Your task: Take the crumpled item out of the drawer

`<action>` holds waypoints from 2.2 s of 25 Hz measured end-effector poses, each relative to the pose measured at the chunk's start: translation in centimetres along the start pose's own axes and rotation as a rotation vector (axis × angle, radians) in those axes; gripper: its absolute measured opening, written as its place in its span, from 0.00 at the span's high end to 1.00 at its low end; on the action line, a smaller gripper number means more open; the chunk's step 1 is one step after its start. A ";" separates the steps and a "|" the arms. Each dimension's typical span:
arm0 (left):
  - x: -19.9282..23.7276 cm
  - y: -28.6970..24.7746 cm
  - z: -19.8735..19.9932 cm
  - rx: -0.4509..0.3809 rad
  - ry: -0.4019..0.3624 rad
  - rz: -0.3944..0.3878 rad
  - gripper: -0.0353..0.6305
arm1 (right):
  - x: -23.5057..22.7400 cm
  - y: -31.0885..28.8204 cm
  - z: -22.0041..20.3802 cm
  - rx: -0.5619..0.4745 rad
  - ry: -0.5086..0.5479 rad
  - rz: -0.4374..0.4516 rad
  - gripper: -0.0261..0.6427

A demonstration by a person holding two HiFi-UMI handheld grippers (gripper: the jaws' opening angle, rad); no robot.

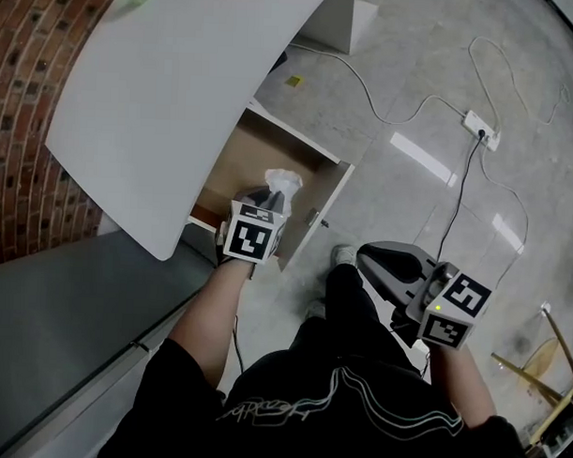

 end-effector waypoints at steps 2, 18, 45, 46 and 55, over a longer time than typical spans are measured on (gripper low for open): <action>-1.0 3.6 0.3 -0.055 0.003 0.004 0.83 | 2.1 0.4 0.2 -0.007 0.023 0.002 0.88; -11.7 34.8 -0.9 -0.498 0.024 -0.232 0.83 | 22.1 7.6 0.2 -0.114 0.286 -0.022 0.88; -21.5 50.4 -11.2 -0.712 0.028 -0.358 0.83 | 38.2 13.6 -7.4 -0.296 0.458 -0.038 0.88; -21.6 50.4 -11.2 -0.711 0.026 -0.359 0.83 | 38.2 13.7 -7.5 -0.296 0.458 -0.041 0.88; -22.0 50.2 -11.2 -0.698 0.032 -0.358 0.83 | 38.0 14.0 -7.7 -0.298 0.442 -0.045 0.88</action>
Point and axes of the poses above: the fingertips, and each gripper's own axes: y backward along the fingers, x to its left, z out of its top, the point moved 8 cm from there along y, backward along the fingers, and after that the axes turned 2 degrees about -y, right-handed, at the moved point
